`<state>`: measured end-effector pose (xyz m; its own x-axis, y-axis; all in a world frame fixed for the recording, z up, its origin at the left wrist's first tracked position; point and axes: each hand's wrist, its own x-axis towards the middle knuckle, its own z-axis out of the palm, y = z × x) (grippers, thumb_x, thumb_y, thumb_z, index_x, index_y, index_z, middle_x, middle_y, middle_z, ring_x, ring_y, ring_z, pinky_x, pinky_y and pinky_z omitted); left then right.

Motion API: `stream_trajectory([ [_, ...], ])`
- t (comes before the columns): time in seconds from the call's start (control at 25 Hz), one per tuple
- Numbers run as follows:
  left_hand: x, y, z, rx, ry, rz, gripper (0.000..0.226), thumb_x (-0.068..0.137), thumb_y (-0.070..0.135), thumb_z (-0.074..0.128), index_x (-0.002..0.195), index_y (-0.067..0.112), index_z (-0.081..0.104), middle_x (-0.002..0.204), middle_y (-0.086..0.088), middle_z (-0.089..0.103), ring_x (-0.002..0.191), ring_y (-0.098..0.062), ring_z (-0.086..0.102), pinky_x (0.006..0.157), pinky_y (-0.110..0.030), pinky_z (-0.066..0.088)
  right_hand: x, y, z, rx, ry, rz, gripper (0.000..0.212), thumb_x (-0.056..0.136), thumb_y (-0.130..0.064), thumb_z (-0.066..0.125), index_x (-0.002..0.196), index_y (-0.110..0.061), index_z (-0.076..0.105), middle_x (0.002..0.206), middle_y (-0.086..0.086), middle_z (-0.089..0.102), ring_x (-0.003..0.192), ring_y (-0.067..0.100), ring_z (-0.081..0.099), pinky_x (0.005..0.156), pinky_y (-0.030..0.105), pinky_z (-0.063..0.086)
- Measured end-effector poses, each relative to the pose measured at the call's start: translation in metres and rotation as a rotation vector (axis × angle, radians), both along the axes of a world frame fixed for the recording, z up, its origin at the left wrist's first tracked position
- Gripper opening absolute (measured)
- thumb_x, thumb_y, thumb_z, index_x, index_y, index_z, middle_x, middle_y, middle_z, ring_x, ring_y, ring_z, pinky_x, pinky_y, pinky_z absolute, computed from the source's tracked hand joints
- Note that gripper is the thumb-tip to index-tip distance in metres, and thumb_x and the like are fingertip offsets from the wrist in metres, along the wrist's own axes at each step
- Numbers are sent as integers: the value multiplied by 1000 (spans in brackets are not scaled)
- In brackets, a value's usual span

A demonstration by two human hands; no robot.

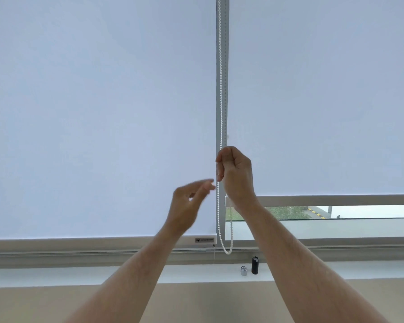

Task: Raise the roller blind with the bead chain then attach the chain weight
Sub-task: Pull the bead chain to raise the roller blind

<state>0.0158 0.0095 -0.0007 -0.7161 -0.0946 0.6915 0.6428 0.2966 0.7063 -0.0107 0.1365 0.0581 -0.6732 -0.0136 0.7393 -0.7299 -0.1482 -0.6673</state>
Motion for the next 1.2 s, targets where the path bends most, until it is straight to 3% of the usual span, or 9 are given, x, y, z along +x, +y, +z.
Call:
stream_trajectory([
  [0.16, -5, 2, 45, 68, 45, 57, 19, 95, 39, 58, 100, 29, 74, 90, 4, 78, 83, -8, 70, 77, -28, 52, -3, 1, -23, 31, -7, -39, 39, 93, -1, 40, 67, -25, 57, 45, -2, 48, 48, 20, 43, 53, 32, 39],
  [0.32, -6, 12, 85, 70, 40, -5, 17, 93, 42, 59, 99, 32, 73, 86, 12, 78, 82, -5, 68, 72, -23, 51, -3, -1, -46, 55, -27, -29, 40, 92, 1, 38, 68, -24, 57, 45, -4, 50, 48, 16, 43, 53, 24, 38],
  [0.52, -6, 22, 97, 86, 61, -24, 13, 91, 26, 68, 80, 26, 76, 66, 11, 75, 66, 1, 66, 58, -12, 49, -1, 2, -72, 101, -54, -37, 42, 102, -7, 40, 67, -26, 55, 44, -3, 50, 48, 13, 44, 56, 21, 38],
  [0.68, -4, 20, 84, 22, 77, -7, 9, 90, 20, 69, 82, 20, 74, 69, 9, 73, 70, -3, 67, 71, -16, 52, -4, 9, -76, 174, -72, 4, 40, 102, -12, 44, 68, -25, 59, 48, -3, 57, 53, 15, 49, 60, 25, 39],
  [0.8, -2, 17, 81, -19, 97, 61, 9, 91, 19, 68, 84, 16, 72, 71, 6, 72, 72, -8, 67, 80, -27, 55, -6, 22, -65, 210, -63, 123, 31, 96, -37, 50, 81, -21, 72, 68, 2, 74, 67, 18, 64, 65, 25, 48],
  [0.92, 1, 15, 73, -98, 133, 108, 8, 91, 16, 67, 85, 17, 73, 71, 7, 71, 70, -3, 66, 78, -19, 52, -13, 36, -38, 96, -51, 107, 43, 93, -53, 45, 102, -21, 73, 86, 5, 78, 78, 20, 70, 71, 29, 51],
  [1.04, 5, 19, 54, -188, 154, 136, 9, 91, 14, 68, 85, 16, 73, 72, 7, 72, 69, 2, 65, 73, -11, 48, -15, 38, 4, 67, -21, 17, 42, 99, -50, 41, 100, -22, 72, 78, 1, 77, 71, 14, 69, 69, 32, 49],
  [1.2, 7, 23, 32, -224, 146, 143, 13, 91, 15, 67, 81, 21, 71, 72, 8, 72, 72, -5, 66, 77, -16, 51, -10, 23, 55, 116, 17, 43, 32, 102, -42, 43, 97, -25, 69, 72, -5, 75, 64, 8, 66, 60, 20, 49],
])
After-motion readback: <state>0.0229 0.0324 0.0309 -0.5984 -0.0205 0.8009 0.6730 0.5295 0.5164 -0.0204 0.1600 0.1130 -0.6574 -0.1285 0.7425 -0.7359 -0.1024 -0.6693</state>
